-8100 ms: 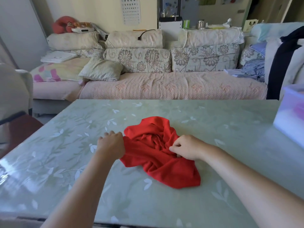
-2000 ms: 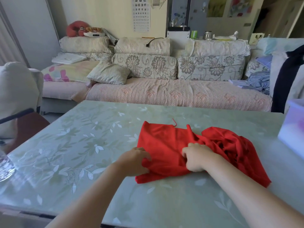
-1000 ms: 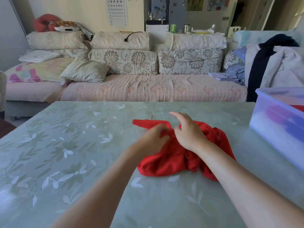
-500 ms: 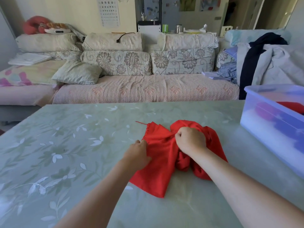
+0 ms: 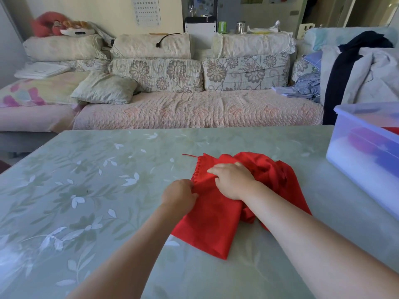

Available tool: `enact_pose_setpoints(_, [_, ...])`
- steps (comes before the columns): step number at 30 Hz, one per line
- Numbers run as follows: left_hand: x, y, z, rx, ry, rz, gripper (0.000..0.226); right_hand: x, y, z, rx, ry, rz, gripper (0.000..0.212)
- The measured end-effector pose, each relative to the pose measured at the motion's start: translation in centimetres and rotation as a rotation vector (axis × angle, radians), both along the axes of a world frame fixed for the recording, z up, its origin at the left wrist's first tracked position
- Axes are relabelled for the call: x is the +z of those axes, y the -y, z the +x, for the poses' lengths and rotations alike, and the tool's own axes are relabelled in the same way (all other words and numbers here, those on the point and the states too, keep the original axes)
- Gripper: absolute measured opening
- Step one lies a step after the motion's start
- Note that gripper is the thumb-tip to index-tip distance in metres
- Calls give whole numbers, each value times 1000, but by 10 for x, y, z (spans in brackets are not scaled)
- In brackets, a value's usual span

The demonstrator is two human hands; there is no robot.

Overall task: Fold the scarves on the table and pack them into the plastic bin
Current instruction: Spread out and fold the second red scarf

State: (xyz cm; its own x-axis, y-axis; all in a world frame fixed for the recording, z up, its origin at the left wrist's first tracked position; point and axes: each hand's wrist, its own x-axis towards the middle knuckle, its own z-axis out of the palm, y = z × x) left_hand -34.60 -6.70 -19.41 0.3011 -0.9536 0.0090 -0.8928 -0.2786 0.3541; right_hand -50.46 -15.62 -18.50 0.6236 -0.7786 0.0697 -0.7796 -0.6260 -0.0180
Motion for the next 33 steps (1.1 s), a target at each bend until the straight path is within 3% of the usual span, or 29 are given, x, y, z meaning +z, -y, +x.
enact_pose_setpoints(3, [3, -1, 1, 57, -42, -80, 17, -11, 7, -8, -200, -107, 79, 46])
enact_pose_setpoints(6, [7, -2, 1, 57, -28, -123, 14, -12, 11, -8, -120, 53, 12, 42])
enact_pose_setpoints(11, [18, -4, 13, 91, -5, -157, 18, -3, 11, 5, 5, 241, -58, 11])
enact_pose_setpoints(15, [36, -11, 29, 127, 49, -242, 20, 6, 2, 18, -12, 463, -148, 9])
enact_pose_setpoints(25, [78, -59, 125, 167, 10, -538, 15, 43, -54, 125, 28, 730, -91, 15])
enact_pose_setpoints(27, [85, -72, 153, 252, 54, -598, 18, 55, -60, 160, 113, 769, 7, 19])
enact_pose_setpoints(29, [89, -88, 185, 384, 79, -634, 20, 66, -69, 195, 232, 682, 143, 41])
enact_pose_setpoints(31, [85, -105, 221, 524, 97, -599, 18, 72, -82, 225, 338, 552, 279, 64])
enact_pose_setpoints(33, [72, -121, 252, 619, 126, -473, 21, 67, -93, 247, 386, 502, 291, 67])
